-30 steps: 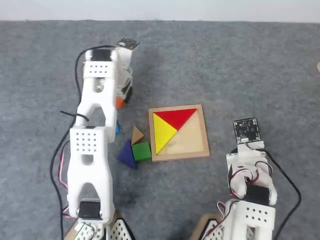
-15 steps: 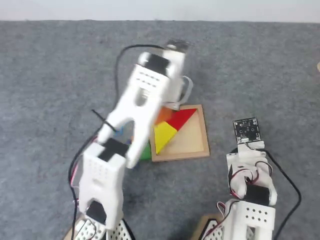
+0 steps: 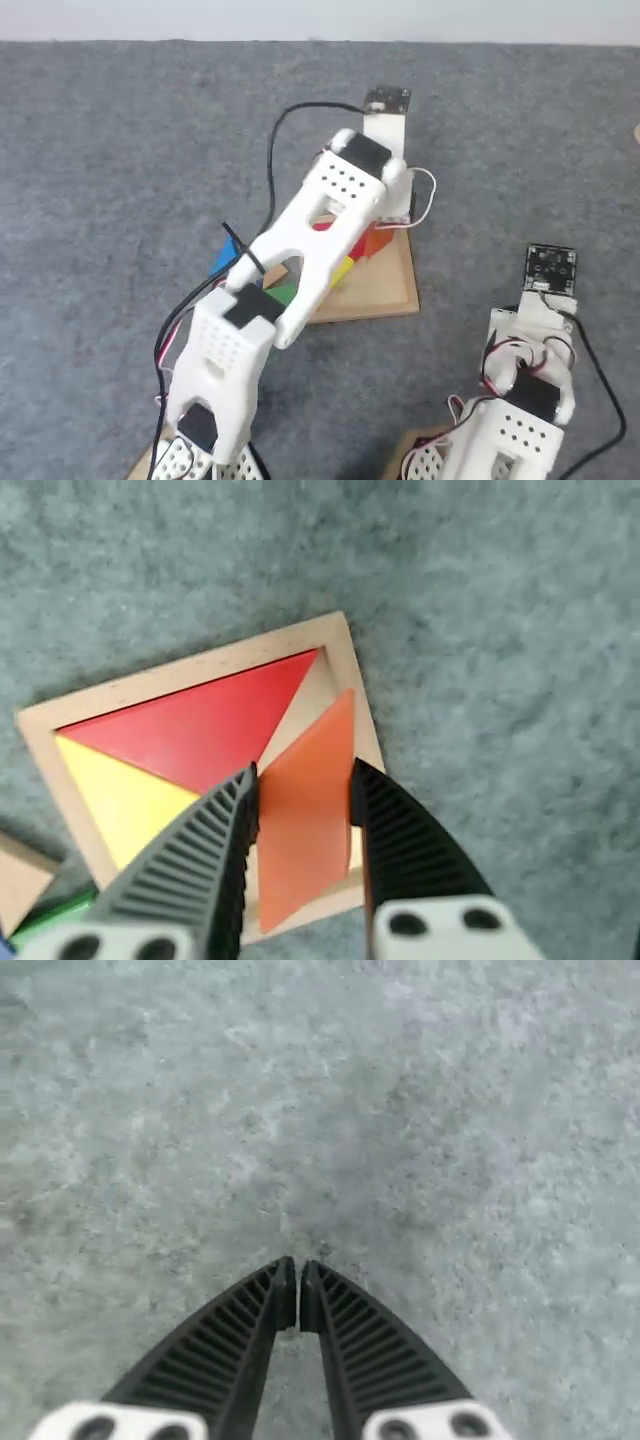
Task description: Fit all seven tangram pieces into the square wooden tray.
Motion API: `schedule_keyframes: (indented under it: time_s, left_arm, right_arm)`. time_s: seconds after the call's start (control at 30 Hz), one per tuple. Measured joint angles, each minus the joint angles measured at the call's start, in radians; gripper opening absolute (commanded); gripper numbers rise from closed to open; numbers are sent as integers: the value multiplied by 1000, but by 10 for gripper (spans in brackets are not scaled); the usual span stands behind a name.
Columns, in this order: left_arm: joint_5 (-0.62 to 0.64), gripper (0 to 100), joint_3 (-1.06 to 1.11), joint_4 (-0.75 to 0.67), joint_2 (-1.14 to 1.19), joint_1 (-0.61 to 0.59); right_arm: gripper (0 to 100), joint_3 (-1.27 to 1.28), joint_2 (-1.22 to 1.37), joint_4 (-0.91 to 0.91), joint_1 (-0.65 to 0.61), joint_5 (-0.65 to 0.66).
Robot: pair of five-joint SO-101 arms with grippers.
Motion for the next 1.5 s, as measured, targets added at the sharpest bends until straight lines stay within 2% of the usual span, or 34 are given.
schedule_keyframes:
  time_s: [0.17,0.37,0.67,0.87,1.07,1.27,1.5]
  left_arm:
    - [5,21,2,-58,107,18]
    - [5,171,2,-103,167,35]
    - [5,177,-123,2,170,31]
    - [-20,177,-198,68,172,-14]
    - [-100,177,-298,170,172,-123]
    - [-241,176,-215,184,172,-215]
    - [-491,154,-141,195,31,-519]
  right_arm:
    - [20,0,0,2,6,-3]
    - [20,0,0,2,6,-3]
    - [20,0,0,2,-11,-3]
    - [20,0,0,2,-9,-3]
    - [20,0,0,2,-9,-3]
    - [20,0,0,2,-17,-3]
    - [21,0,0,2,-17,-3]
